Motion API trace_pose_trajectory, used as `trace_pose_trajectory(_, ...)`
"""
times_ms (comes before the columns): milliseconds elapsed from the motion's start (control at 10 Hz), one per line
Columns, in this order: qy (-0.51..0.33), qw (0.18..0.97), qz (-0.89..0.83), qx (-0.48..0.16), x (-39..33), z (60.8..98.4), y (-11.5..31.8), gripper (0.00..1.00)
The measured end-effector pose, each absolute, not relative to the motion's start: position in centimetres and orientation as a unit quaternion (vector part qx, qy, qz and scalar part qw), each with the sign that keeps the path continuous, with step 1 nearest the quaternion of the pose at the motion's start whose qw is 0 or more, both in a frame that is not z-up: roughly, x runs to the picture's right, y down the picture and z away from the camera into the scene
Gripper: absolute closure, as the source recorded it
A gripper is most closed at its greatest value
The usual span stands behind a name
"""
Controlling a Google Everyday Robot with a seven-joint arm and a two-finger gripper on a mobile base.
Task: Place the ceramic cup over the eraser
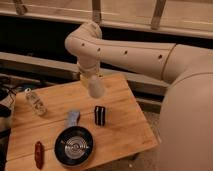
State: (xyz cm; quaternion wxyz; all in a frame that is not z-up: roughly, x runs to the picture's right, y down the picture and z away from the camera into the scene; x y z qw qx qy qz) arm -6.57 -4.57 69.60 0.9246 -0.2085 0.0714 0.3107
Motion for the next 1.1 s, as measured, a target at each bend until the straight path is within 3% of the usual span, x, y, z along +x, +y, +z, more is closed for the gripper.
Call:
trace_pose_trajectory(600,0.087,0.913,0.337,-0.212,-3.8,68.4,-3.1,0.95)
trace_pose_trajectory(1100,0.006,0.901,0.359,-0.243,-3.1,67.4,-2.6,0.95)
